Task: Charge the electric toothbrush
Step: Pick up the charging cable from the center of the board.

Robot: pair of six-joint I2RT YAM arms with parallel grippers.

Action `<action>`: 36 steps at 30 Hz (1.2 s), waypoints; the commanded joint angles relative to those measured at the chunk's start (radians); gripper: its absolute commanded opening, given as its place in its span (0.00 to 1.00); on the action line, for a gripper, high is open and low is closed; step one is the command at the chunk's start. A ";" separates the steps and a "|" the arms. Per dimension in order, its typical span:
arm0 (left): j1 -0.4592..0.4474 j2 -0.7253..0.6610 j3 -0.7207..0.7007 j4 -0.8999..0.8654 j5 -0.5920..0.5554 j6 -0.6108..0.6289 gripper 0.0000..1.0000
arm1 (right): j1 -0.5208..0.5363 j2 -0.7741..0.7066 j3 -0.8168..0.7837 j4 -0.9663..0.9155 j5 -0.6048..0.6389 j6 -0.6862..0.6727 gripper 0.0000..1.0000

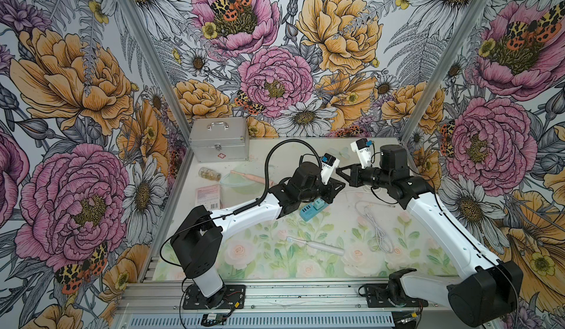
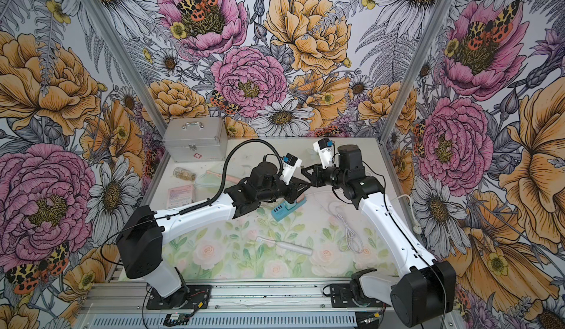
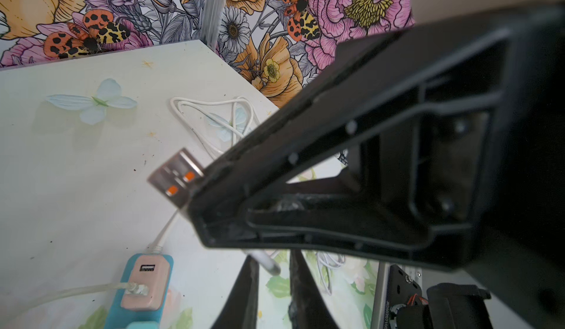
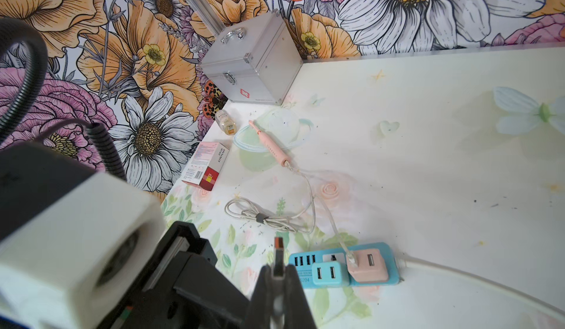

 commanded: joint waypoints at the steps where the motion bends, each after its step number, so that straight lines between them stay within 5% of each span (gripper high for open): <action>1: -0.004 0.015 -0.020 0.096 -0.035 -0.042 0.13 | -0.001 -0.026 -0.013 0.049 0.017 0.021 0.00; 12: -0.014 0.028 -0.033 0.174 -0.091 -0.131 0.00 | -0.003 -0.033 -0.021 0.056 0.014 0.019 0.00; 18: -0.025 0.009 -0.052 0.179 -0.159 -0.163 0.00 | -0.024 -0.103 -0.024 0.054 0.068 0.092 0.39; 23: -0.029 0.005 -0.032 0.178 -0.210 -0.261 0.00 | -0.062 -0.219 -0.090 0.028 0.209 0.350 0.49; 28: -0.035 -0.027 -0.026 0.179 -0.313 -0.402 0.00 | -0.100 -0.372 -0.275 0.006 0.307 0.813 0.55; 36: -0.061 -0.024 0.023 0.173 -0.417 -0.546 0.00 | -0.032 -0.383 -0.281 0.043 0.320 1.138 0.68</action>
